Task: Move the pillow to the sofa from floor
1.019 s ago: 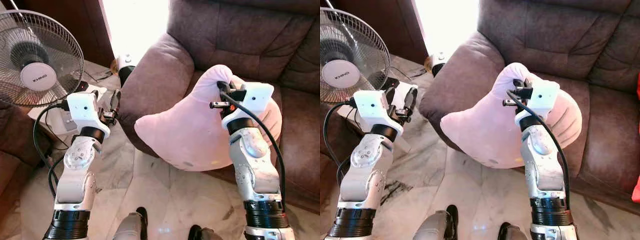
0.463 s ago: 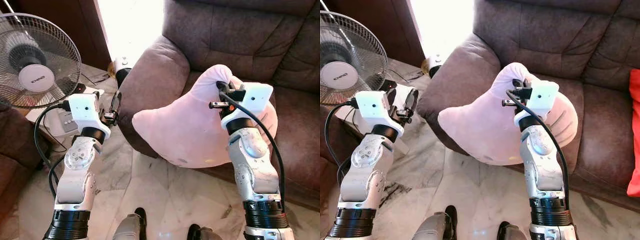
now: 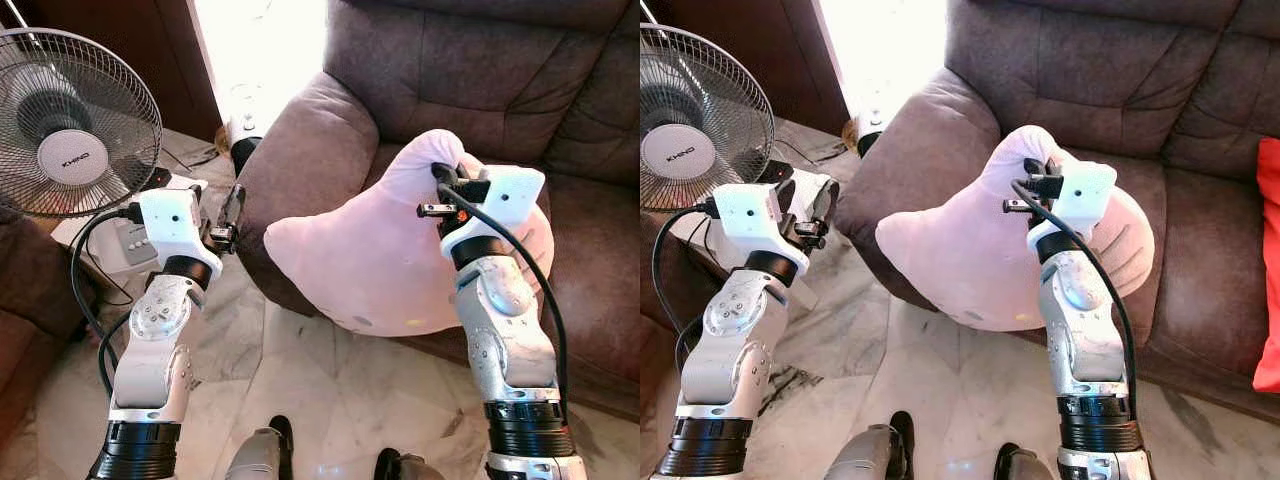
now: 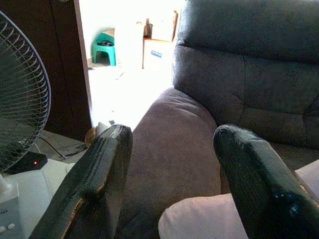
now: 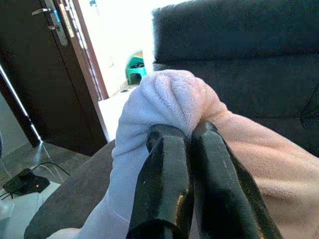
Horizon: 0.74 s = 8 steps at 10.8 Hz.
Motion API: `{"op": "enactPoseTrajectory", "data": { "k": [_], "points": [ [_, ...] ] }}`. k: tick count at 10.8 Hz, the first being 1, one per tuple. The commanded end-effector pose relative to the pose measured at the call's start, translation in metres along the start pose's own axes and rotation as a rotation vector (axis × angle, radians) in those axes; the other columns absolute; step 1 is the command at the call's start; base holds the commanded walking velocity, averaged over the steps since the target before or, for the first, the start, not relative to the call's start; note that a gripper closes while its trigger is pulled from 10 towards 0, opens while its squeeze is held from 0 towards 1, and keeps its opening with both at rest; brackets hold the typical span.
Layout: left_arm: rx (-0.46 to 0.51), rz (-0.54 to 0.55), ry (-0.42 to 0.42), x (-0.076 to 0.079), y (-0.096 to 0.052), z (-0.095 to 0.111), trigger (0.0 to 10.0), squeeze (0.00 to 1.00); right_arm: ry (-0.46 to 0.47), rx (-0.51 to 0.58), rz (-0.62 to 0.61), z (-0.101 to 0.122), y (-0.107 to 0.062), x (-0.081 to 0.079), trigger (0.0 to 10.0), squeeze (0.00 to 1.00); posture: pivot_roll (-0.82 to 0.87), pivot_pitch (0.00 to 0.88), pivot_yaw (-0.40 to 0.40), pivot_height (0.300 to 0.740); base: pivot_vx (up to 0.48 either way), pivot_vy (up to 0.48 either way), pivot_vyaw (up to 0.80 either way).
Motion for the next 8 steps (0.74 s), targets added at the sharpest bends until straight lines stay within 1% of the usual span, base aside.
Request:
{"op": "enactPoseTrajectory", "data": {
  "k": [1,3,5,8],
  "points": [
    [-0.021,0.008,-0.002,-0.0022,-0.0034,-0.0037,10.0,0.00,0.007,0.073,0.026,0.0148,0.0027,-0.0076,10.0,0.00,0.17,0.171,0.014,0.740,0.000,0.000,0.00],
    [-0.029,0.006,0.009,-0.0026,-0.0032,-0.0050,10.0,0.00,0.005,0.062,0.032,0.0124,0.0027,-0.0100,10.0,0.00,0.18,0.170,0.013,0.740,0.264,0.000,0.00],
    [-0.032,0.007,0.009,-0.0025,-0.0035,-0.0054,10.0,0.00,0.027,0.071,0.037,0.0139,0.0032,-0.0109,10.0,0.00,0.17,0.168,0.011,0.740,0.262,0.000,-0.64],
    [-0.033,0.011,0.010,-0.0034,-0.0034,-0.0056,10.0,0.00,0.030,0.083,0.049,0.0152,0.0030,-0.0132,10.0,0.00,0.18,0.165,0.010,0.740,0.264,0.000,0.00]
  ]
}}
Point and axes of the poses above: a point about 5 cm out from each wrist's last joint towards the gripper, its own y axis pointing out of the wrist towards the gripper, its own z axis along the axis of the wrist's last joint, x = y × z, the point moved 1 cm from there along y, pointing out of the wrist towards the gripper, and after that the axes turned 8 degrees about y, right-handed, at the moved point
